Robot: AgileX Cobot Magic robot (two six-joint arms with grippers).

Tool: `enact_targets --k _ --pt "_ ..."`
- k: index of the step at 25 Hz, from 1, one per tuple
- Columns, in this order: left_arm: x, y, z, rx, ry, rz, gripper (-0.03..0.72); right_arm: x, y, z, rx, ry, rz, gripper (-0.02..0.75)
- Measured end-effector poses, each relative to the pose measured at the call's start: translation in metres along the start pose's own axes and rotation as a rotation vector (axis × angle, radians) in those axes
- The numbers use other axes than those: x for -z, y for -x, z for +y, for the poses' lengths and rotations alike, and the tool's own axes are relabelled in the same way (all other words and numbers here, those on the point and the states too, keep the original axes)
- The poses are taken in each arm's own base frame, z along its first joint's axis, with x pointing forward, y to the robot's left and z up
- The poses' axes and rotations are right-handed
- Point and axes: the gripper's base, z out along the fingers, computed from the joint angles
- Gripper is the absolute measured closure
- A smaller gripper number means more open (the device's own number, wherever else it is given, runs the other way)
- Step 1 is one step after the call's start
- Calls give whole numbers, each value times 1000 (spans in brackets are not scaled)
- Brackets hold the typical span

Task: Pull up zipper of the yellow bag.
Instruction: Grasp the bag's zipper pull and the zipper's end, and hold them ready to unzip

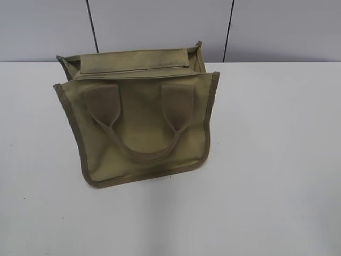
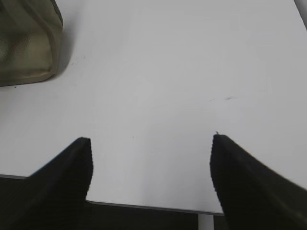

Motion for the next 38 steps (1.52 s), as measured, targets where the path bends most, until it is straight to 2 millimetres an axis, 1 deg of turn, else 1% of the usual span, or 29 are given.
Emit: enact_targets --k 16,17,18,20,22,24,25,27,28,31,33,35,38 --pt "0 0 0 0 0 0 458 0 0 0 0 0 0 156" --pt "0 0 0 0 -1 -1 449 0 0 0 0 0 0 156" --pt "1 1 0 2 -3 -8 428 0 0 0 0 0 0 156" --pt "3 5 -1 6 -8 -44 342 0 0 0 0 0 0 156" --pt "5 12 -1 6 -4 -110 208 0 0 0 0 0 0 156" --pt "2 23 1 9 5 -196 118 0 0 0 0 0 0 156" --pt "-2 28 2 11 9 -228 97 0 0 0 0 0 0 156" --pt "-14 41 4 14 19 -304 95 0 0 0 0 0 0 156" --pt "-22 45 5 6 24 -339 108 0 0 0 0 0 0 156" --pt "-55 54 8 -3 33 -396 163 0 0 0 0 0 0 156" --pt "-80 55 13 6 61 -419 199 0 0 0 0 0 0 156" --pt "-99 57 17 16 97 -468 226 0 0 0 0 0 0 156" --pt "-130 54 19 -4 105 -433 241 0 0 0 0 0 0 156"
